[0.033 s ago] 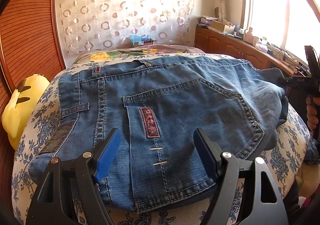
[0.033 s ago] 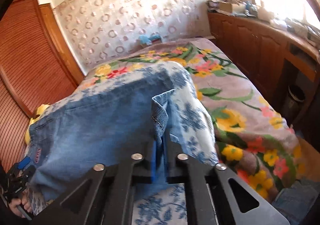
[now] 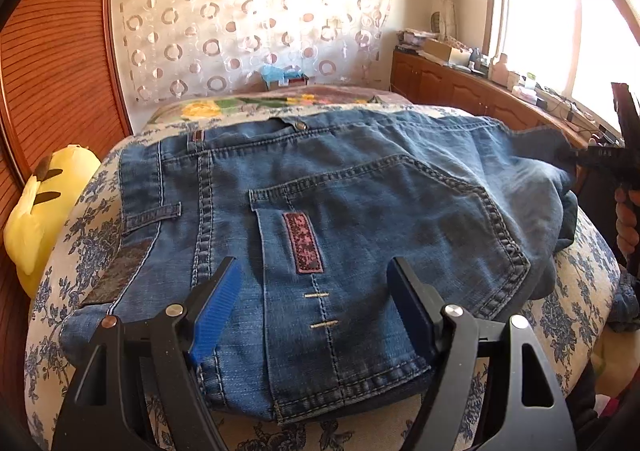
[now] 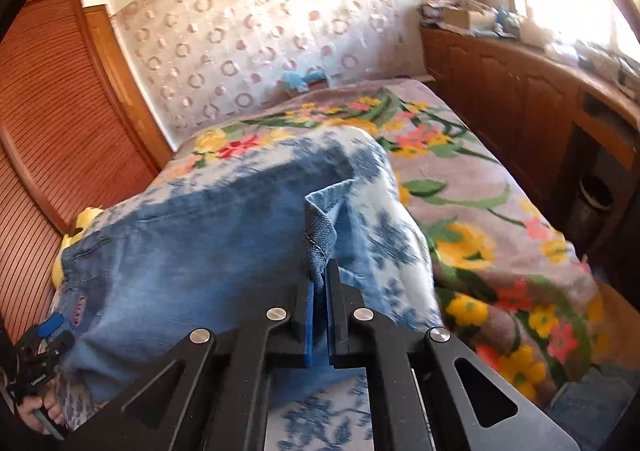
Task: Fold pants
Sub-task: 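Grasp the jeans leg with the right tool and fold it over the jeans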
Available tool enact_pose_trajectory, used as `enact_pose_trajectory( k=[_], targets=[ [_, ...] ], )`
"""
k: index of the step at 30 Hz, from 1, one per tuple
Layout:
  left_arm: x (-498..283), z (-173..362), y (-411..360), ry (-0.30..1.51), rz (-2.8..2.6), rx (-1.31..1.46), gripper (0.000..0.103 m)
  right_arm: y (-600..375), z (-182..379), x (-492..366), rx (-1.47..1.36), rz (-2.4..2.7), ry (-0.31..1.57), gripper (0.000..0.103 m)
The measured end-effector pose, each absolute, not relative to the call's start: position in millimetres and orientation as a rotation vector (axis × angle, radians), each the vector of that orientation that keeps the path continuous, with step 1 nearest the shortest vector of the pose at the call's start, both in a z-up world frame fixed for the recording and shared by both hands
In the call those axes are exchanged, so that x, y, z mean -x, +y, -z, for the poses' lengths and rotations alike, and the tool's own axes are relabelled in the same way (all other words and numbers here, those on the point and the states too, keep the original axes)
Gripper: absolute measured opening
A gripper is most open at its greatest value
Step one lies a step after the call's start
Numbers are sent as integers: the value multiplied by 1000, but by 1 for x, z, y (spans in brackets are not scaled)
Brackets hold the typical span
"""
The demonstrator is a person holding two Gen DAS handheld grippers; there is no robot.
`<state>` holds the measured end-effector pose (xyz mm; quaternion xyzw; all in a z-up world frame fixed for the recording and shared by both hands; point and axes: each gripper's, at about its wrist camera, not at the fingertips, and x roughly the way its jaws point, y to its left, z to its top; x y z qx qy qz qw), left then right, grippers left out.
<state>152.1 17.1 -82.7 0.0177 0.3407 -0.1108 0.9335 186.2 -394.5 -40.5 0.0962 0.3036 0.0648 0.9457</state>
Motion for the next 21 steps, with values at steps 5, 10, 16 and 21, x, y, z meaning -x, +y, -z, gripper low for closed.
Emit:
enact_pose_trajectory(
  k=[5, 10, 16, 21],
  targets=[
    [-146, 64, 30, 668, 208, -35, 76, -353, 20, -187, -147, -221, 575, 3],
    [-133, 39, 55, 614, 177, -29, 76, -287, 0, -194, -96, -350, 535, 3],
    [-121, 20, 91, 575, 121, -8, 76, -192, -19, -190, -31, -541, 490, 3],
    [-115, 16, 115, 562, 78, 24, 76, -120, -23, -181, 25, -682, 487, 3]
  ],
)
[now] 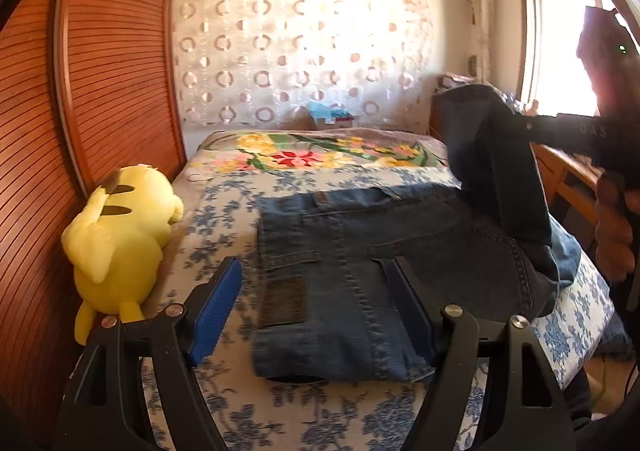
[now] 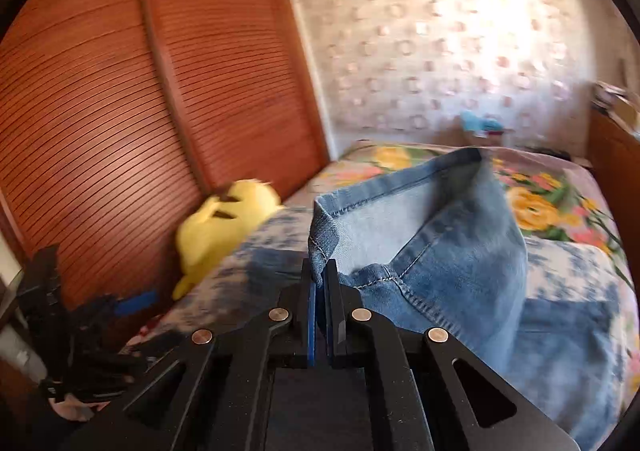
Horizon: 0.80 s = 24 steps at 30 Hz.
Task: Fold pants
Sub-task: 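Grasp the jeans leg with the right tool and fold it over the jeans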
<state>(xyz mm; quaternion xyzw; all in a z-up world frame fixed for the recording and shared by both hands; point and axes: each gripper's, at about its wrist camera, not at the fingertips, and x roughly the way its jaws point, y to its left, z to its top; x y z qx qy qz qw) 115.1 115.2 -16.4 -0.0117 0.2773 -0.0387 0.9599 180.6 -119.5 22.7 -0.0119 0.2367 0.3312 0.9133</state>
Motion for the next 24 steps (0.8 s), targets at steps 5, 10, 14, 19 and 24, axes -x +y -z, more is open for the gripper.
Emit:
enact_pose_trajectory(
  k=[5, 10, 14, 19, 24],
  targets=[
    [-114, 15, 131, 558, 57, 47, 76, -87, -19, -182, 48, -790, 547, 3],
    [-116, 18, 133, 561, 59, 50, 76, -95, -15, -200, 96, -774, 587, 27],
    [-120, 23, 130, 573, 76, 52, 76, -108, -19, -207, 110, -755, 583, 39],
    [-126, 32, 111, 599, 132, 58, 76, -135, -19, -179, 128, -660, 551, 39],
    [-130, 40, 82, 629, 178, 41, 76, -167, -1, -159, 141, -560, 550, 39]
  ],
)
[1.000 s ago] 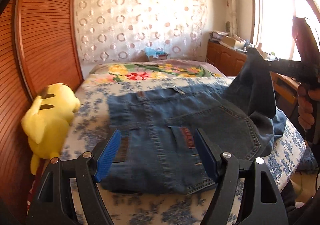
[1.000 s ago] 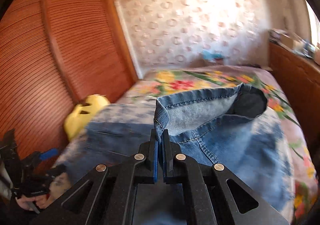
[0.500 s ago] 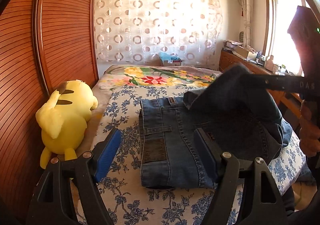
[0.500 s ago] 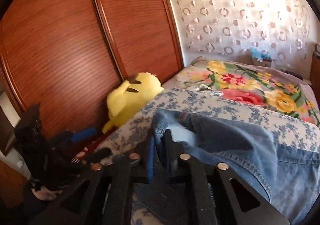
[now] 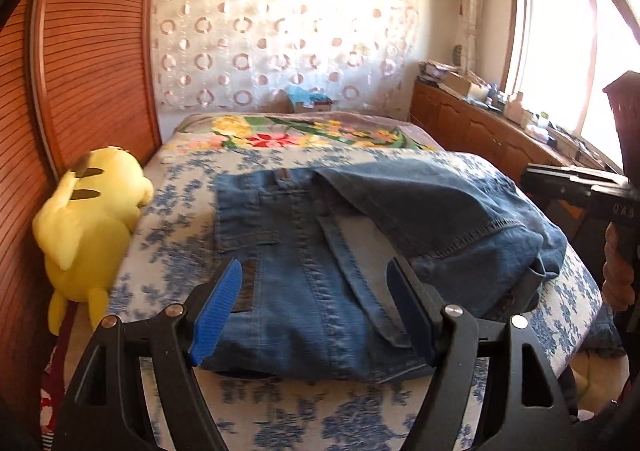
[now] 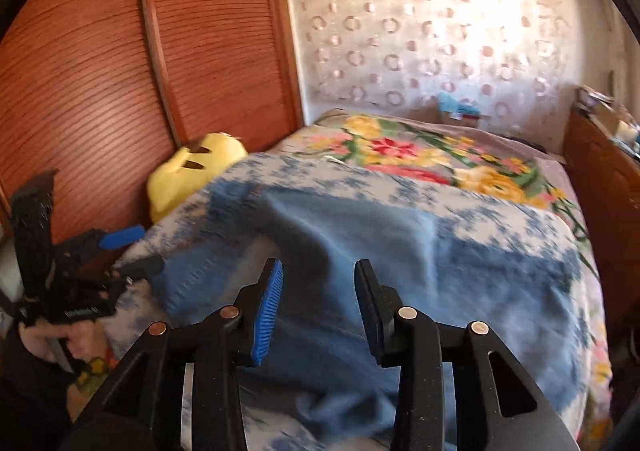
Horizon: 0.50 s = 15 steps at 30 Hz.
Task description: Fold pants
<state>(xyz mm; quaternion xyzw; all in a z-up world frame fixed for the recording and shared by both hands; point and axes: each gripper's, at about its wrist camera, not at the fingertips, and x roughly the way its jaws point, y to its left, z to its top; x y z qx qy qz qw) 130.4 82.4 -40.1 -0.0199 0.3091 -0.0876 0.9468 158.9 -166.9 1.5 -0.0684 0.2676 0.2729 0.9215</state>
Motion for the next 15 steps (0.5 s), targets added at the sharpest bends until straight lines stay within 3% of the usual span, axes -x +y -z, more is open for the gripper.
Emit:
enact_pose_trajectory(
  k=[5, 10, 15],
  targets=[
    [-138, 47, 59, 656, 241, 26, 76, -186, 15, -146, 148, -461, 545, 39],
    [-151, 60, 30, 719, 330, 7, 64, -215, 28, -133, 67, -410, 571, 39],
    [-160, 71, 14, 779, 380, 15, 64, -224, 34, -121, 56, -372, 606, 39]
  ],
)
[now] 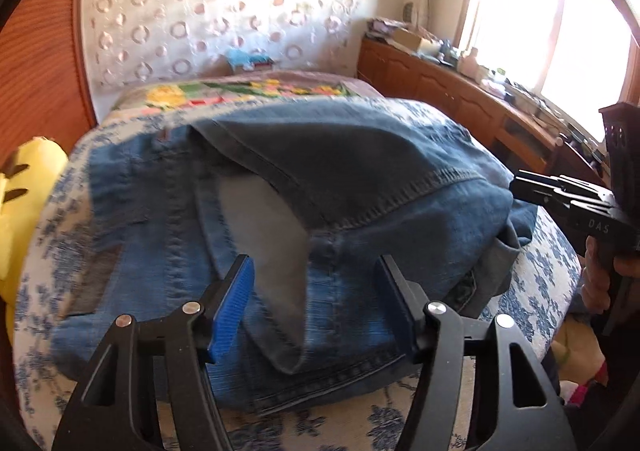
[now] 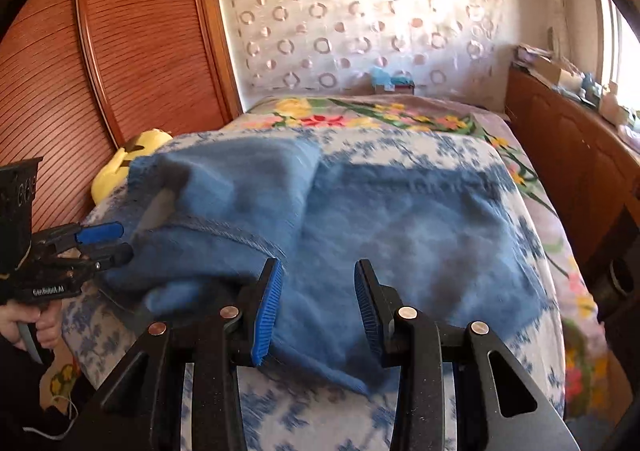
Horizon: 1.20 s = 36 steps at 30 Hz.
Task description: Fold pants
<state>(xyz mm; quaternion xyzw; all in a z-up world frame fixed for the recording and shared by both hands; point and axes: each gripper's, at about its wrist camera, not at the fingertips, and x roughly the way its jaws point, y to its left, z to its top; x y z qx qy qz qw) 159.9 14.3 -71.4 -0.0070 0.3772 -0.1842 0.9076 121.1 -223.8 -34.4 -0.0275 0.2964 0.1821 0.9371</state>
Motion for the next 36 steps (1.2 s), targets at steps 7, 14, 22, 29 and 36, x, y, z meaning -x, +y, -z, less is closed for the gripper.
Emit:
enact_pose_trajectory(
  k=[7, 14, 22, 29, 36],
  targets=[
    [-163, 81, 5, 828, 419, 34, 29, -220, 34, -101, 56, -387, 653, 39],
    [-135, 43, 2, 686, 406, -4, 11, -205, 31, -82, 52, -429, 674, 39],
    [-131, -26, 36, 527, 318, -16, 9, -193, 9, -72, 30, -476, 632, 39],
    [-140, -66, 53, 448, 273, -30, 9, -177, -14, -51, 11, -525, 576, 39],
    [-144, -77, 67, 414, 239, -24, 9, -151, -24, -50, 34, -544, 544, 49]
  ],
)
